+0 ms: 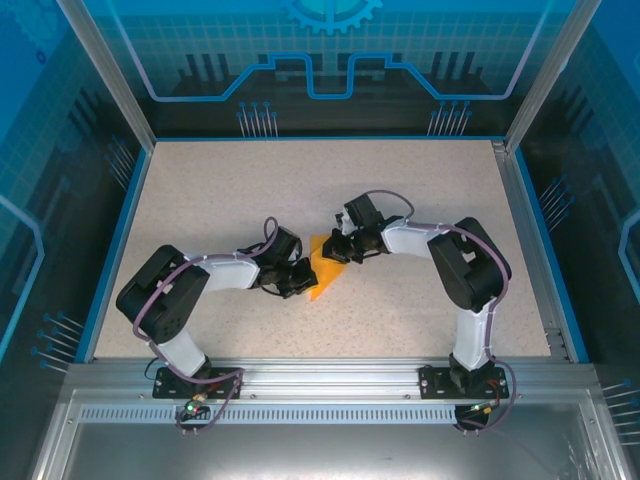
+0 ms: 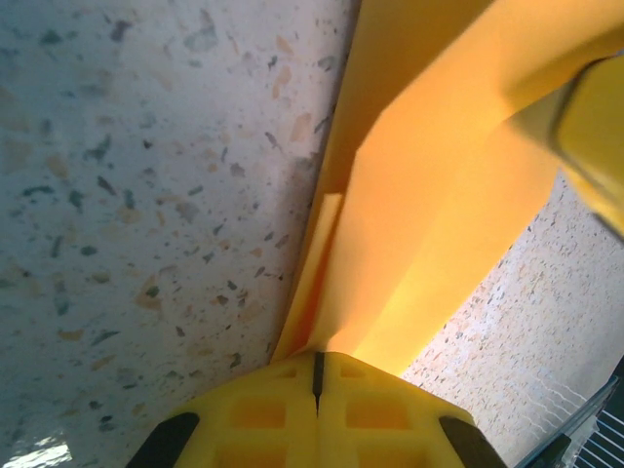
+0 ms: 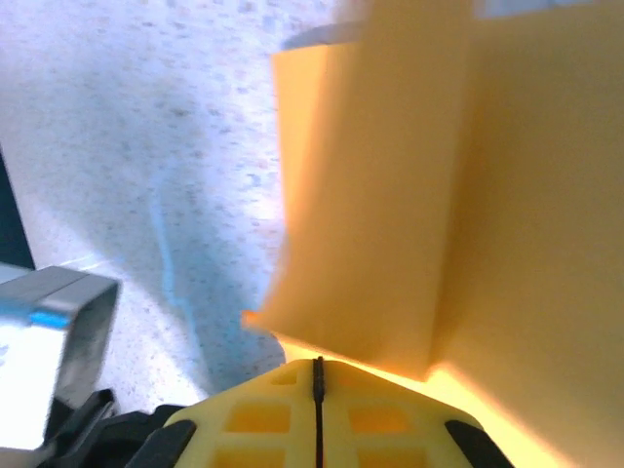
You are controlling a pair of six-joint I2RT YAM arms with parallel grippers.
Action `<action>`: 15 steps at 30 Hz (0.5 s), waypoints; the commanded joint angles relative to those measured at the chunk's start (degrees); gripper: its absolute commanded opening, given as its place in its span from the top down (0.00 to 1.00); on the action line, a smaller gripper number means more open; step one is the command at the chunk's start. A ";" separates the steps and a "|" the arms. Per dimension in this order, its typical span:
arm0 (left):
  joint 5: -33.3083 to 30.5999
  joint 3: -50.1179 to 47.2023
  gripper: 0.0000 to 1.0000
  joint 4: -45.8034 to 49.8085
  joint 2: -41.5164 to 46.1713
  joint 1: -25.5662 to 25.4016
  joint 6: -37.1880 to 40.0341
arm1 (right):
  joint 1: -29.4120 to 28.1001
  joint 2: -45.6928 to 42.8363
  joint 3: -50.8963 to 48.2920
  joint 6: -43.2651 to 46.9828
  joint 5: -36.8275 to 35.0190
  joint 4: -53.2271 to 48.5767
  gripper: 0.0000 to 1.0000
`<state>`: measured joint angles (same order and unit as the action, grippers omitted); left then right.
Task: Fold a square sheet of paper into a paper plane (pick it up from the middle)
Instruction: Fourth fold the wing at the center of the table.
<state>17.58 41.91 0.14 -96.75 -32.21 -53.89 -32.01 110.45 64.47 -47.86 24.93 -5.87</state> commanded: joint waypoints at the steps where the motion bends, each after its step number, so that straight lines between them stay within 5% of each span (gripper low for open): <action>1: -6.59 -2.89 1.00 10.57 -5.50 -0.36 1.05 | -1.13 -1.08 0.09 2.07 1.70 0.63 0.96; 15: -6.70 -3.25 1.00 10.68 -6.04 -0.32 1.15 | -2.67 5.28 -0.79 0.74 -2.11 3.22 0.97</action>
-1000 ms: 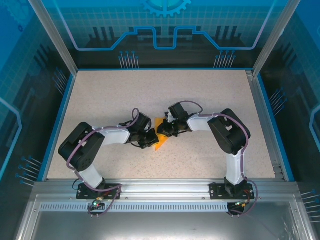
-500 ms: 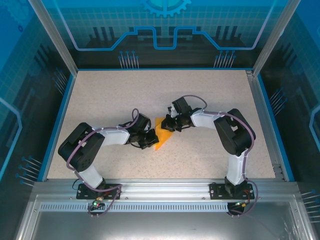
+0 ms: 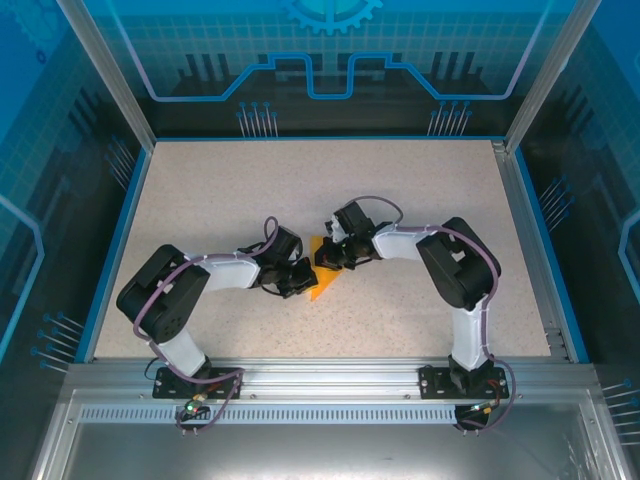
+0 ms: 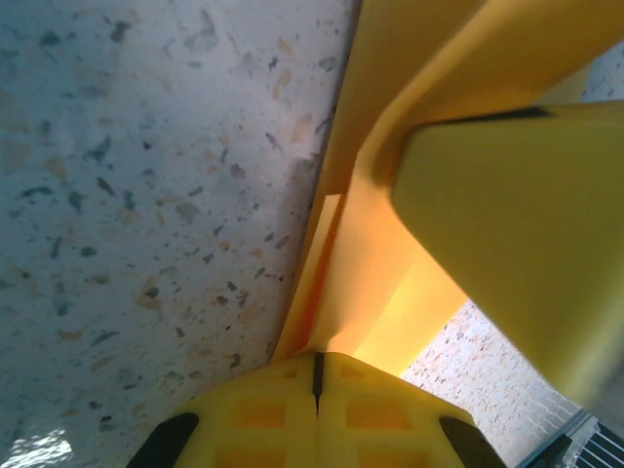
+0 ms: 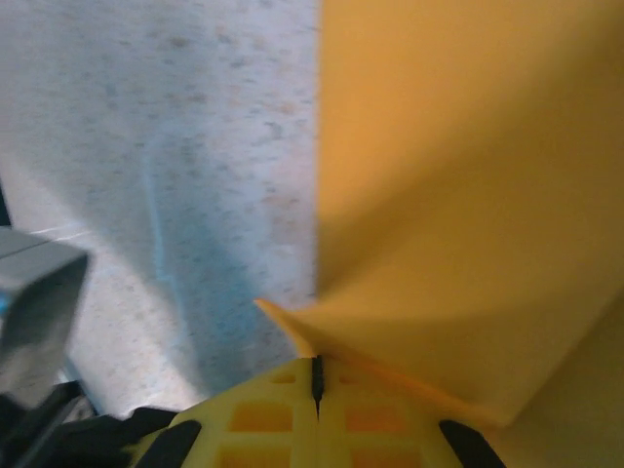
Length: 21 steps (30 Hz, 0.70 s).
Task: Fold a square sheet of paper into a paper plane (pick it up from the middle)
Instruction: Fourth fold the wing at the center of the table.
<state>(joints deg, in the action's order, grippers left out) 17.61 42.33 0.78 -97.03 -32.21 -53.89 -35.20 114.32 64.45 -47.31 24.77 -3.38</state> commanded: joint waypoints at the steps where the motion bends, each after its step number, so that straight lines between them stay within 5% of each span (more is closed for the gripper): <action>1: -6.63 -3.89 1.00 9.71 -5.81 -0.35 1.15 | 0.89 1.68 -0.84 0.37 -2.80 0.78 0.97; 21: -6.57 -6.10 1.00 7.89 -7.75 -0.29 2.19 | 12.26 7.05 9.42 3.34 -7.42 -5.32 0.94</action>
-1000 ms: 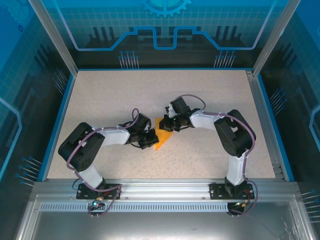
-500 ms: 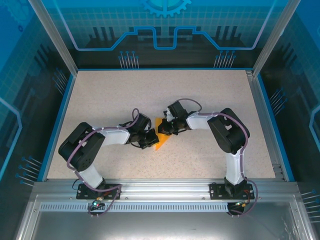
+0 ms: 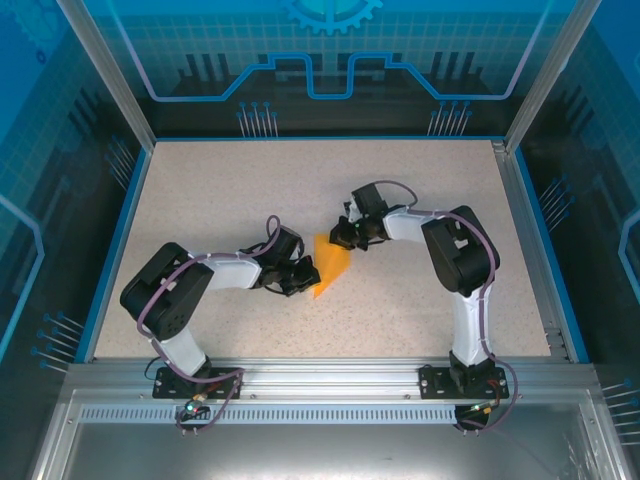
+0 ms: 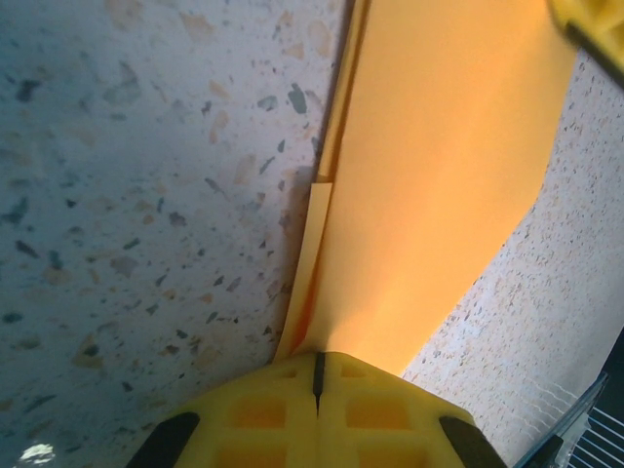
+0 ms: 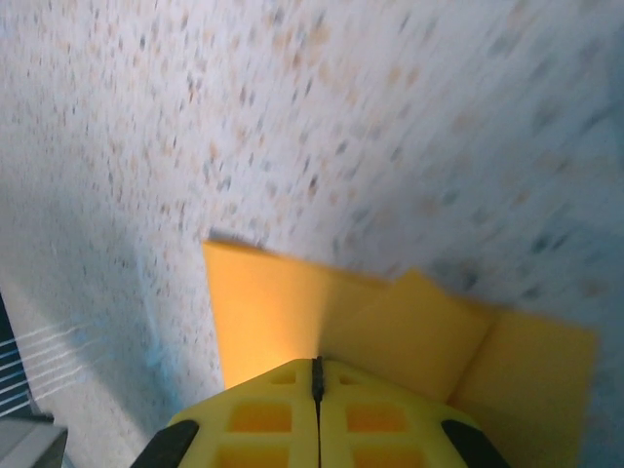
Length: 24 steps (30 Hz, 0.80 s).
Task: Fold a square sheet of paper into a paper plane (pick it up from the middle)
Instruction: Fourth fold the wing at the center of the table.
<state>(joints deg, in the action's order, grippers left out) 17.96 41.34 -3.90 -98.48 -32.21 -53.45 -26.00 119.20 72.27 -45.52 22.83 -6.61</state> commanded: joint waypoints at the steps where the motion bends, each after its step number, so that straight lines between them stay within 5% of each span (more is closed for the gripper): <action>1: -6.75 -5.31 1.00 12.51 -6.31 -0.39 1.77 | 3.55 2.50 1.71 1.49 -5.27 -1.89 0.94; 15: -6.44 -5.40 1.00 13.32 -5.41 -0.40 3.08 | 6.43 1.77 7.91 5.62 -4.12 -6.00 0.92; 24: -6.29 -4.37 1.00 14.33 -5.64 -0.40 3.97 | 3.80 -4.44 5.63 6.08 4.36 -4.03 0.92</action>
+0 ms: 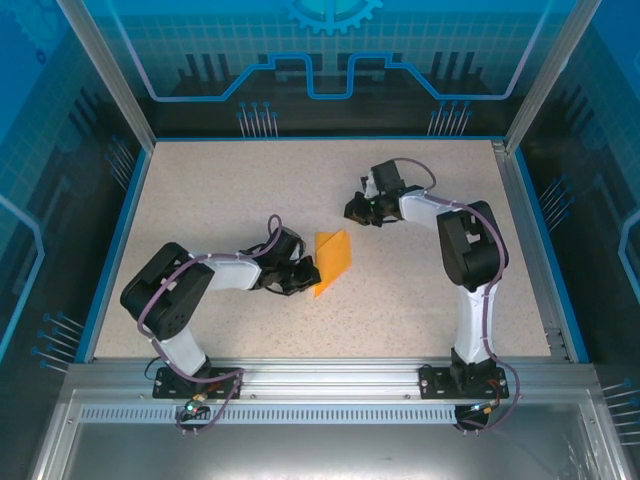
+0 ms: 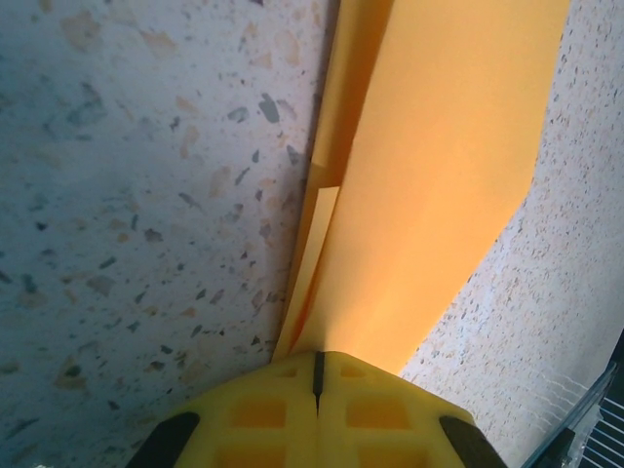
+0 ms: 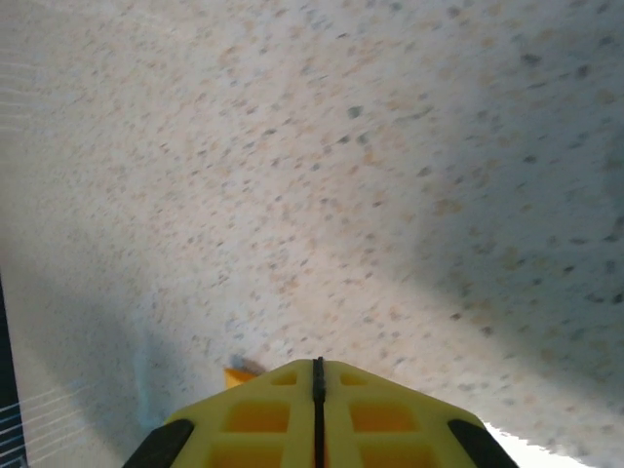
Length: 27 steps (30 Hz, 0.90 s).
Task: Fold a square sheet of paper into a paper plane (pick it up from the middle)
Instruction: Fourth fold the wing at the center of the table.
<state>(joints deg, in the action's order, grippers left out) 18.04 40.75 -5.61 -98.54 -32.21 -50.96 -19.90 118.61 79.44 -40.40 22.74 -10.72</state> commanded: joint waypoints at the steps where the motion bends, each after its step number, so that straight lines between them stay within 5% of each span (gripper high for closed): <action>1: -6.41 -3.68 1.00 16.07 -5.63 -0.35 1.56 | -3.32 -4.12 -2.49 0.50 4.99 0.64 0.92; 11: -6.18 -3.38 1.00 16.34 -5.87 -0.32 1.74 | -7.70 -1.89 -12.36 -3.93 4.45 10.08 0.93; 27: -5.96 -4.04 1.00 16.15 -6.05 -0.38 2.04 | 2.16 3.79 -7.66 0.17 -1.14 5.63 0.93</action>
<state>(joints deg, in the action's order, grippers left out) 18.22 41.17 -4.91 -98.74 -32.21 -50.61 -21.19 119.37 70.15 -42.11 27.68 -3.51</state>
